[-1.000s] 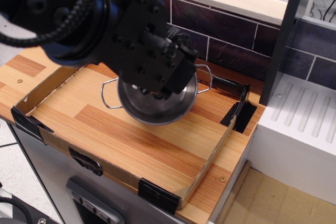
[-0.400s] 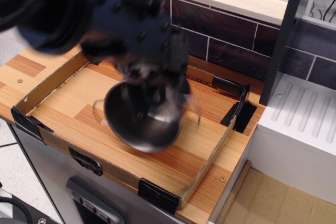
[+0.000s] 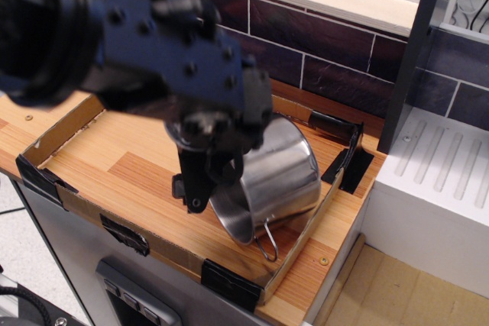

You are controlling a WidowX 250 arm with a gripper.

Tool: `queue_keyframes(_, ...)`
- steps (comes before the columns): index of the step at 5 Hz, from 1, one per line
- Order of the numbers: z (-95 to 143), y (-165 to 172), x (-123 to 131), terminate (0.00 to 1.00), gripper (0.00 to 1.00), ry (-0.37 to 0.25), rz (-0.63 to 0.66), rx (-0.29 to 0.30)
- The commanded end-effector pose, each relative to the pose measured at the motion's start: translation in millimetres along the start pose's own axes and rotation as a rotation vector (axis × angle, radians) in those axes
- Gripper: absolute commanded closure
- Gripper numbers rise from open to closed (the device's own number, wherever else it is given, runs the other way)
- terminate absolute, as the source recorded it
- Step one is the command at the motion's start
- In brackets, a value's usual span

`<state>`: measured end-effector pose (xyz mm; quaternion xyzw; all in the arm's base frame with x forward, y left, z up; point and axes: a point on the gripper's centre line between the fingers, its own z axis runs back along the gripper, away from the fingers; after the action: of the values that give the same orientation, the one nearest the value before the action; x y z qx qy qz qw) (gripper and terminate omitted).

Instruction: Topple metal pot

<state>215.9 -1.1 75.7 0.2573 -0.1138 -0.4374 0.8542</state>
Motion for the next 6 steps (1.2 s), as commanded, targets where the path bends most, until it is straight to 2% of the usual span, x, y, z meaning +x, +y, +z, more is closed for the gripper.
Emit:
queue_keyframes(1,29,26,-3,0.0,0.0,0.017,0.057,-0.112)
queue_keyframes(2,42,45,-5,0.0,0.0,0.045,0.073,-0.337)
queue_keyframes(3,51,62,-1,0.0,0.0,0.053,0.11,-0.47)
queue_keyframes(5,68,76,-5,0.0,0.0,0.008,0.108,-0.653)
queue_keyframes(6,74,89,-8,0.0,0.0,0.004,0.133,-0.725)
